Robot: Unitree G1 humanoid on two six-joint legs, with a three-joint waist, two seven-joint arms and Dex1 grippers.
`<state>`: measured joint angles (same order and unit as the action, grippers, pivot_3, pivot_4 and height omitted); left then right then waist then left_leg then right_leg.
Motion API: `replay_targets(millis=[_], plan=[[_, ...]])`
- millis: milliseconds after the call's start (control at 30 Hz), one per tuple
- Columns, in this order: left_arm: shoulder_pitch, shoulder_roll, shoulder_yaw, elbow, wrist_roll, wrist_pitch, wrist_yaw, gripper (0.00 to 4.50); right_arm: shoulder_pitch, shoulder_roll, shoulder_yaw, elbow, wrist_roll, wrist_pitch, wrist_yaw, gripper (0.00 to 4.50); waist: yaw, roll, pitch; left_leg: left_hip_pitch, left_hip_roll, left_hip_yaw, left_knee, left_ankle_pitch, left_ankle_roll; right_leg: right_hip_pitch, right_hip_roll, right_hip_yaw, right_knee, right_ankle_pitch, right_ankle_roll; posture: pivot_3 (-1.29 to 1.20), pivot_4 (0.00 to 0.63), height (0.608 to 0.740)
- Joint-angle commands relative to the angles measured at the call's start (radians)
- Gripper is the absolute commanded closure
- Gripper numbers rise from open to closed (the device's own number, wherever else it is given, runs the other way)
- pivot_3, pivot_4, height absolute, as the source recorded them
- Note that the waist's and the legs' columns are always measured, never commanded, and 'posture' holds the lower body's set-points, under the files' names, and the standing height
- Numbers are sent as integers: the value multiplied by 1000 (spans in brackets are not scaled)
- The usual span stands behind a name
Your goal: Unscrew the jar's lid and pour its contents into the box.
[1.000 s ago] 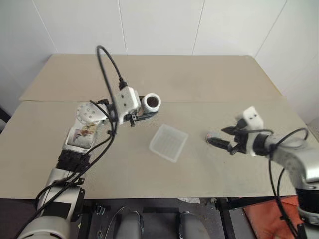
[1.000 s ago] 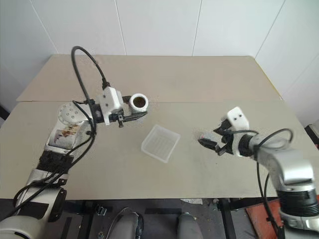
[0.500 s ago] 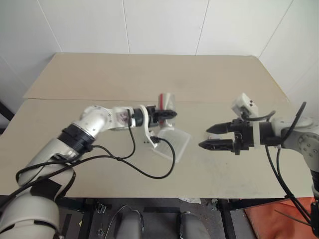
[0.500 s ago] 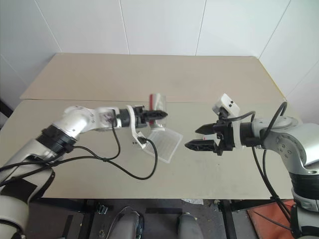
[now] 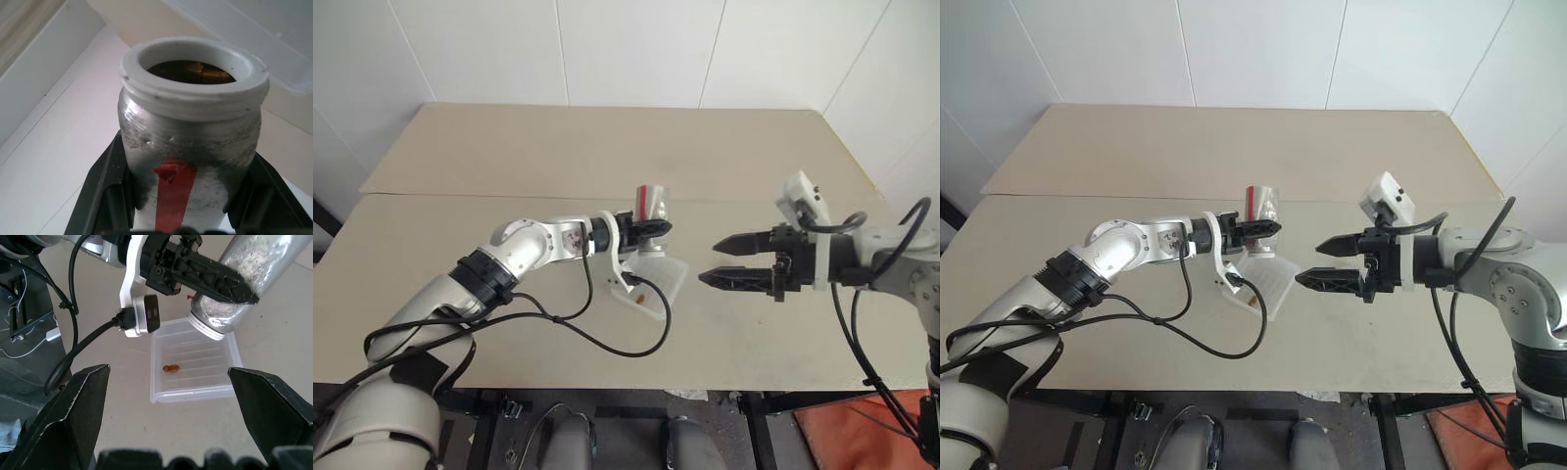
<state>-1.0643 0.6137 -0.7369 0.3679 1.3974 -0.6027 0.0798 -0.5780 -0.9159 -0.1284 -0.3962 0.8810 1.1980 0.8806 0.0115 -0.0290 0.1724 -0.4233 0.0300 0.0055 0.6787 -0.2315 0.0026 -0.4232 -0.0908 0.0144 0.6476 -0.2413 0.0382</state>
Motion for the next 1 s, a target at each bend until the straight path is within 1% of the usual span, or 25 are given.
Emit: replay_targets(millis=[33,67,100,133,167,233,267,367,433,567,633,800,967,1000], plan=[[60,-35,141,17,-295,4,-102,2571,4,-11,-36,-46,19,-22,-8,25,-2,0,0,0,0,0,0,0,0,0,0,0,0,0,0,0,150,740],[112,-65,209,-2,-458,71,-217,2571,7,-10,-38,-53,21,-27,-11,25,-2,0,0,1,1,0,0,0,0,0,0,0,0,0,0,0,150,740],[138,-75,254,-5,-575,89,-286,2571,10,-8,-40,-59,20,-33,-14,25,-3,0,0,0,1,0,0,0,0,0,0,0,0,0,0,0,150,740],[173,-94,315,-26,-694,158,-371,2571,12,-6,-43,-66,19,-41,-17,25,-5,0,0,1,1,0,0,0,0,0,0,0,0,0,0,0,150,740],[199,-114,371,-43,-782,233,-428,2571,12,-4,-44,-69,17,-49,-18,25,-6,0,0,0,1,0,1,0,0,0,0,0,0,0,0,0,150,740],[236,-140,454,-71,-911,332,-493,2571,14,-4,-45,-76,12,-69,-15,25,-7,0,0,1,1,0,1,0,0,0,1,0,0,0,0,0,150,740],[261,-179,511,-107,-1006,457,-538,2571,13,-6,-42,-76,4,-85,-11,25,-8,0,0,1,1,0,1,0,0,0,1,0,0,0,0,0,150,740],[315,-273,662,-188,-1252,741,-617,2571,12,-19,-27,-70,-20,-123,2,25,-7,0,0,1,1,-1,2,0,0,1,1,-1,0,0,0,0,150,740],[335,-288,721,-212,-1328,843,-636,2571,15,-33,-19,-65,-37,-145,16,25,-6,0,0,1,1,-2,2,0,0,2,1,-1,0,0,0,0,150,740],[381,-282,804,-216,-1447,973,-663,2571,32,-58,-25,-66,-63,-187,38,25,-9,0,0,2,1,-2,2,0,0,2,1,-1,0,0,0,0,150,740],[404,-275,816,-206,-1471,981,-669,2571,42,-65,-32,-67,-69,-207,46,25,-12,0,0,2,1,-2,2,0,0,2,1,-1,0,0,0,0,150,740],[464,-299,834,-150,-1521,895,-660,2571,96,-79,-66,-86,-84,-273,78,25,-8,0,0,2,0,-2,2,0,0,3,1,-1,0,0,0,0,150,740],[464,-313,819,-105,-1508,871,-610,2571,113,-82,-81,-101,-67,-281,78,25,-2,0,0,3,0,-2,2,0,0,3,1,-1,0,0,0,0,150,740],[467,-313,816,-94,-1504,876,-601,2221,114,-81,-81,-103,-67,-281,75,5,-1,0,0,3,0,-2,2,0,0,3,1,-1,0,0,0,0,150,740]])
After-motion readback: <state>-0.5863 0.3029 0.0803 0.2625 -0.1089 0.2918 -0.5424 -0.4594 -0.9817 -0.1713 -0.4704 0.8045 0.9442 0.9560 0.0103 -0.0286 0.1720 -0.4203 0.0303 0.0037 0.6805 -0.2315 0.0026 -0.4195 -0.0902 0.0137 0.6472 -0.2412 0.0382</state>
